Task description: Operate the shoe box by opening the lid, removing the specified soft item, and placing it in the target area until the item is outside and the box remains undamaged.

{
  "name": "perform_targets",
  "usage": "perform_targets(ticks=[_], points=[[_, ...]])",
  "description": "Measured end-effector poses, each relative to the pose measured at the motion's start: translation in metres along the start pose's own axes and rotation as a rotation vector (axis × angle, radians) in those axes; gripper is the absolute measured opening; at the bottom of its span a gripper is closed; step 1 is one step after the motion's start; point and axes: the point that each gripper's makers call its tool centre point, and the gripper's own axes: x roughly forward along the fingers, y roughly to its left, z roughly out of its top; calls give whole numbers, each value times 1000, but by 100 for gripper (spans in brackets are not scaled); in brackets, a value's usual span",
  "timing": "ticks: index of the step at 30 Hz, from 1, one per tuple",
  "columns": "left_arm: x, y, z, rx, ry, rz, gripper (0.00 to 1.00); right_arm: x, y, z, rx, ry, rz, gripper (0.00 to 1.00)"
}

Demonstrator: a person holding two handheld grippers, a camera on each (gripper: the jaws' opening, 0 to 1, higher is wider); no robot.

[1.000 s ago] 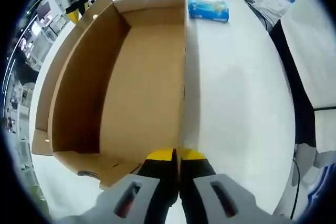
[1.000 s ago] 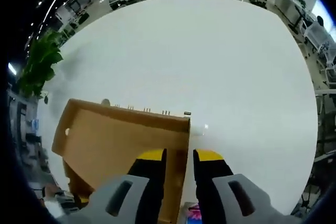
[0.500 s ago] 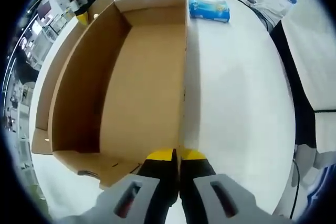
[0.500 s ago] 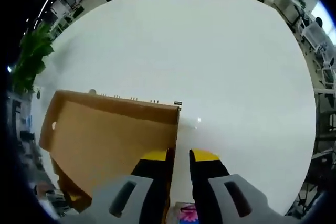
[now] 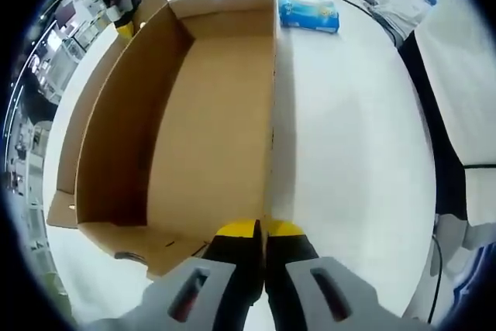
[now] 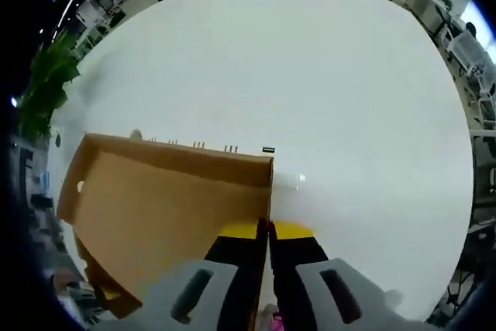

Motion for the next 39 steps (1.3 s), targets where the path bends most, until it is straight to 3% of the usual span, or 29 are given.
perform_targets(ticks=[8,12,22,34,39], points=[[-1,0,0,2,0,-3,0,-3,0,1,-80,-45,-17,0],[-1,0,0,8,0,-5,0,-4,-1,-4,-79,-53,-28,0],[-1,0,0,9,-1,-1,0,-11,-1,9,-138,-119,-53,0],[-1,0,0,-3,1,2,0,-36,6,13,-141,-210,-39,0],[-1,0,0,-3,-1,7,0,-39,5,17,-115,-217,-32,0]])
